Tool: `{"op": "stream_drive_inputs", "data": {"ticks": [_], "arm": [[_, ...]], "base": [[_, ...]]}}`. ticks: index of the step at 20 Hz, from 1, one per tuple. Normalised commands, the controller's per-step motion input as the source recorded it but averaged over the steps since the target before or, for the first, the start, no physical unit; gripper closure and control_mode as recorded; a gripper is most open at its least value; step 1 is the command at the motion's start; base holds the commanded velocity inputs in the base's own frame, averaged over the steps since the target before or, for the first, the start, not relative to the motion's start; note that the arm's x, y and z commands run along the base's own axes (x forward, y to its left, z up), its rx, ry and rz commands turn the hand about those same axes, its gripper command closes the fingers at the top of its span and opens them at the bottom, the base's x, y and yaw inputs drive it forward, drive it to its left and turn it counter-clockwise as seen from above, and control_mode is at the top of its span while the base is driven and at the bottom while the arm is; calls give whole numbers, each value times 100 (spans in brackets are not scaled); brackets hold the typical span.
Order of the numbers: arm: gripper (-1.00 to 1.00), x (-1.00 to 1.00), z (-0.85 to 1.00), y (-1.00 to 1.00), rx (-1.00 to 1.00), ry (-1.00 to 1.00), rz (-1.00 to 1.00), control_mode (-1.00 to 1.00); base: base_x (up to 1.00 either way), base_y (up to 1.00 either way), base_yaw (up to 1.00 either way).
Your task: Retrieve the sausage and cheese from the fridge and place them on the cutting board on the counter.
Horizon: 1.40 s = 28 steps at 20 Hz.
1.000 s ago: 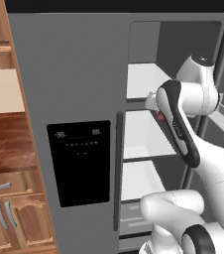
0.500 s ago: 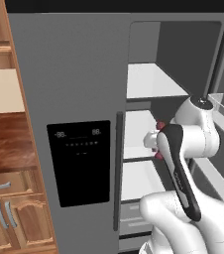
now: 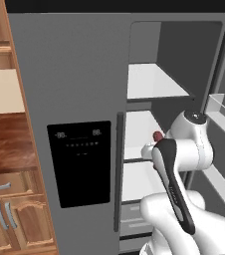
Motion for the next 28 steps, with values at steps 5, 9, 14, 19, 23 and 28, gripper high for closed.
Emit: {"op": "stream_drive_inputs", "data": {"ticks": [5, 9, 14, 19, 23, 28], "arm": [[100, 0, 0, 0, 0, 0, 0, -100], [100, 0, 0, 0, 0, 0, 0, -100], [100, 0, 0, 0, 0, 0, 0, 100], [100, 0, 0, 0, 0, 0, 0, 100], [100, 0, 0, 0, 0, 0, 0, 100], [100, 0, 0, 0, 0, 0, 0, 100]], "base": [[0, 0, 0], [0, 0, 0], [0, 0, 0], [0, 0, 0], [0, 0, 0], [-26, 19, 0]]}}
